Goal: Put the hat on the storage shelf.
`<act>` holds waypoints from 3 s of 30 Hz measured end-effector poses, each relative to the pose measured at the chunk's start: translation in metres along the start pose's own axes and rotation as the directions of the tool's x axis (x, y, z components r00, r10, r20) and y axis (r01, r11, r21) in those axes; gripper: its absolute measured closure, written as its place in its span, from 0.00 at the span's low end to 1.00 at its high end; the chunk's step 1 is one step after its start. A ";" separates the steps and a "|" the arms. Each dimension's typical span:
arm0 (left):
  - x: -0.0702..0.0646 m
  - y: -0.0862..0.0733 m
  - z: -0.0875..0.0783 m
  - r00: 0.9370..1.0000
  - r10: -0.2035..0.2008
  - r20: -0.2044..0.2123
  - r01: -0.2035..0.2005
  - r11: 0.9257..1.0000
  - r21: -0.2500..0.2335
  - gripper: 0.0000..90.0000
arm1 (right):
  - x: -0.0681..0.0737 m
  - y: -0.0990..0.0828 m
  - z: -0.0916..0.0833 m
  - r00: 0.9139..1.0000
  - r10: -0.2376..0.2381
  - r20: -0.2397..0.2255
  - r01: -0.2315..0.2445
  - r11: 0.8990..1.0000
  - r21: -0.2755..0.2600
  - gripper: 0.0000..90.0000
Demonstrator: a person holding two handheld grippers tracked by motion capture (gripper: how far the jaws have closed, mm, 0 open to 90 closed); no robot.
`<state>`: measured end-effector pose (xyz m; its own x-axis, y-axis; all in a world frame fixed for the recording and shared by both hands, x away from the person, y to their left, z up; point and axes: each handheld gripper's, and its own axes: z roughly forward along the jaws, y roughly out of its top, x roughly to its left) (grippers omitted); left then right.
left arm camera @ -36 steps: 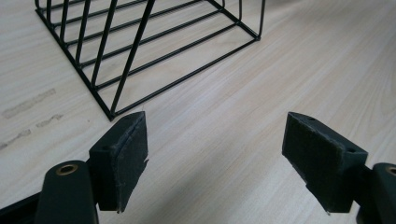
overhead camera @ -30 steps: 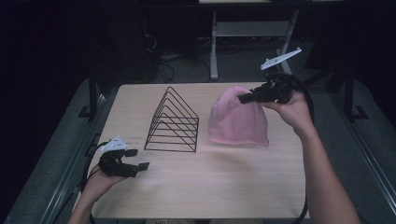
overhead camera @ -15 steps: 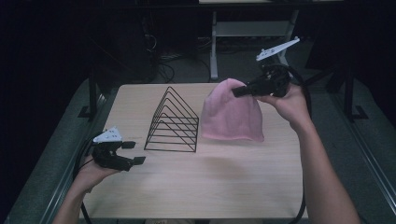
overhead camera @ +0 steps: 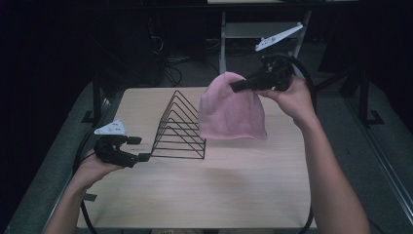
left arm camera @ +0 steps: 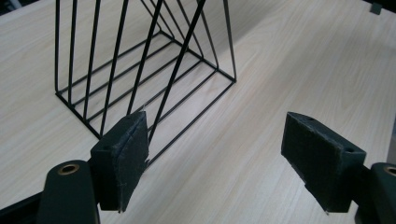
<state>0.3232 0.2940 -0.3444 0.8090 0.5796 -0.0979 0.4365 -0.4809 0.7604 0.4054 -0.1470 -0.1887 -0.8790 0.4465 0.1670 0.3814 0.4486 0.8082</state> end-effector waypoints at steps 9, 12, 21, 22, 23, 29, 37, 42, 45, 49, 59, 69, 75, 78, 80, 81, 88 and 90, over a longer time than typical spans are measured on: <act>0.004 0.022 -0.013 1.000 0.019 0.019 -0.018 0.999 -0.031 0.26 | 0.012 0.030 0.013 0.998 -0.054 -0.028 0.054 0.999 -0.001 0.84; 0.007 0.033 -0.018 0.999 0.027 0.036 -0.026 0.999 -0.045 0.26 | 0.018 0.043 0.019 0.997 -0.072 -0.040 0.072 0.997 -0.003 0.85; 0.008 0.055 -0.023 0.997 0.058 0.053 -0.056 0.997 -0.050 0.26 | 0.024 0.062 0.031 0.995 -0.079 -0.067 0.078 0.997 -0.011 0.84; 0.009 0.057 -0.022 0.996 0.063 0.057 -0.060 0.997 -0.049 0.26 | 0.024 0.062 0.031 0.995 -0.079 -0.067 0.078 0.997 -0.011 0.84; 0.009 0.059 -0.022 0.996 0.063 0.062 -0.060 0.997 -0.056 0.26 | 0.025 0.064 0.032 0.994 -0.083 -0.069 0.082 0.997 -0.013 0.84; 0.013 0.071 -0.022 0.994 0.073 0.081 -0.068 0.996 -0.059 0.26 | 0.035 0.082 0.044 0.990 -0.114 -0.089 0.112 0.993 -0.019 0.84; 0.021 0.081 -0.024 0.993 0.062 0.103 -0.057 0.997 -0.055 0.28 | 0.043 0.101 0.060 0.983 -0.147 -0.106 0.144 0.989 -0.028 0.84; 0.029 0.086 -0.024 0.994 0.031 0.105 -0.027 0.999 -0.033 0.48 | 0.046 0.111 0.069 0.982 -0.148 -0.116 0.143 0.989 -0.047 0.84; 0.036 0.086 -0.025 0.992 -0.008 0.125 0.013 0.999 -0.038 0.64 | 0.047 0.113 0.074 0.982 -0.146 -0.123 0.141 0.989 -0.046 0.84; 0.043 0.084 -0.022 0.990 -0.005 0.142 0.007 1.000 -0.019 0.78 | 0.047 0.114 0.079 0.981 -0.147 -0.125 0.143 0.989 -0.041 0.84; 0.051 0.084 -0.020 0.998 -0.011 0.063 0.013 0.999 -0.037 0.93 | 0.038 0.113 0.085 0.986 -0.128 -0.109 0.124 0.991 -0.049 0.84; 0.056 0.082 -0.009 1.000 0.010 0.009 -0.011 1.000 0.021 0.95 | 0.019 0.100 0.097 0.991 -0.082 -0.106 0.078 0.996 -0.037 0.84; 0.055 0.085 0.002 0.999 0.036 -0.016 -0.035 0.998 0.042 0.95 | 0.009 0.091 0.099 0.992 -0.058 -0.109 0.053 0.998 -0.046 0.84; 0.054 0.085 0.007 0.999 0.042 -0.022 -0.040 0.997 0.059 0.95 | 0.007 0.085 0.099 0.992 -0.052 -0.113 0.047 0.998 -0.045 0.84; 0.054 0.085 0.009 0.998 0.056 -0.031 -0.053 0.996 0.076 0.95 | 0.006 0.080 0.099 0.992 -0.051 -0.120 0.047 0.998 -0.041 0.84; 0.054 0.085 0.010 0.997 0.066 -0.034 -0.063 0.995 0.083 0.95 | 0.006 0.080 0.099 0.992 -0.051 -0.120 0.047 0.998 -0.041 0.84; 0.051 0.080 0.007 0.996 0.077 -0.044 -0.072 0.991 0.110 0.95 | 0.010 0.075 0.104 0.988 -0.061 -0.141 0.057 0.998 -0.037 0.84; 0.052 0.077 0.006 0.996 0.075 -0.048 -0.069 0.991 0.113 0.95 | 0.013 0.075 0.105 0.986 -0.061 -0.152 0.057 0.998 -0.036 0.84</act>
<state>0.4010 0.2832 -0.2953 0.8198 0.5725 -0.0101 0.4211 -0.5909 0.6881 0.4524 -0.0261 -0.1856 -0.9341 0.2949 0.2011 0.3205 0.4450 0.8362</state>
